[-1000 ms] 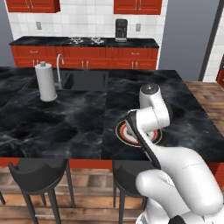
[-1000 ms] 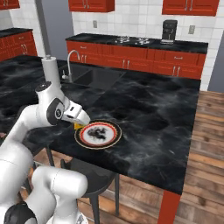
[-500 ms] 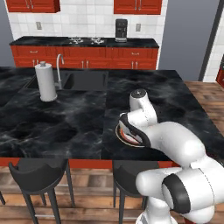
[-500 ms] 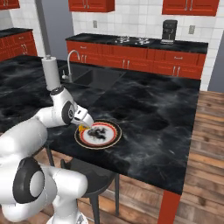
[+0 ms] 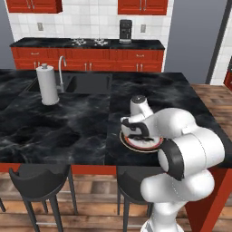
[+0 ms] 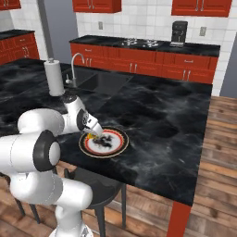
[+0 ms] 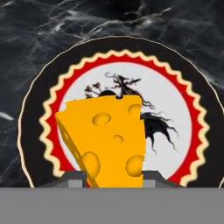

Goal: Take the cheese, steak, and avocado from the fridge and place them on the plate on the dining counter to create an appetizer plate.

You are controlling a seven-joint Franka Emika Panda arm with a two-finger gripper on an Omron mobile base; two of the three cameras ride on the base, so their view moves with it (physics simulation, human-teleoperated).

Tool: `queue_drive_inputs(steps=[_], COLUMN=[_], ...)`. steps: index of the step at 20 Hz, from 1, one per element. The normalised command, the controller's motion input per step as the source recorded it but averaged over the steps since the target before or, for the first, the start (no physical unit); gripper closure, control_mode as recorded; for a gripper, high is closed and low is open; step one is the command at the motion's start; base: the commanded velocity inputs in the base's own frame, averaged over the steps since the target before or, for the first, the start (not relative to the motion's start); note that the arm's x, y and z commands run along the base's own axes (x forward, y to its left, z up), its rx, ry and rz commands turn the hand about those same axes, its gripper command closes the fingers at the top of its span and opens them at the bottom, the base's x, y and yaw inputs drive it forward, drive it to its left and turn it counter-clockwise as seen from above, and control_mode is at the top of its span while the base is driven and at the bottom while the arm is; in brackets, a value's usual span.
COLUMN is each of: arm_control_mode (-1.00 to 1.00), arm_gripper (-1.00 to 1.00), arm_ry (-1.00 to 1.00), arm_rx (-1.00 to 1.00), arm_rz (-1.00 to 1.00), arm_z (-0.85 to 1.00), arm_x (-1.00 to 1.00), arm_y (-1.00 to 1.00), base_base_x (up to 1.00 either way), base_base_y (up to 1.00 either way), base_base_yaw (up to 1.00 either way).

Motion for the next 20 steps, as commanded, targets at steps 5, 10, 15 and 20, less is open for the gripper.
queue_drive_inputs(steps=[5,10,15,20], arm_control_mode=[-1.0,-1.0,-1.0,-1.0], arm_gripper=[1.0,1.0,1.0,-1.0], arm_ry=[0.0,0.0,0.0,0.0], arm_rx=[0.04,0.03,0.02,0.0], arm_rz=[-0.09,-0.08,-0.1,-0.1], arm_z=[-0.4,-0.45,-0.32,-0.23], arm_x=[0.51,0.25,0.24,0.07], arm_y=[0.0,0.0,0.0,0.07], base_base_x=[0.0,0.0,0.0,0.0], base_base_y=[0.0,0.0,0.0,0.0], base_base_yaw=[0.0,0.0,0.0,0.0])
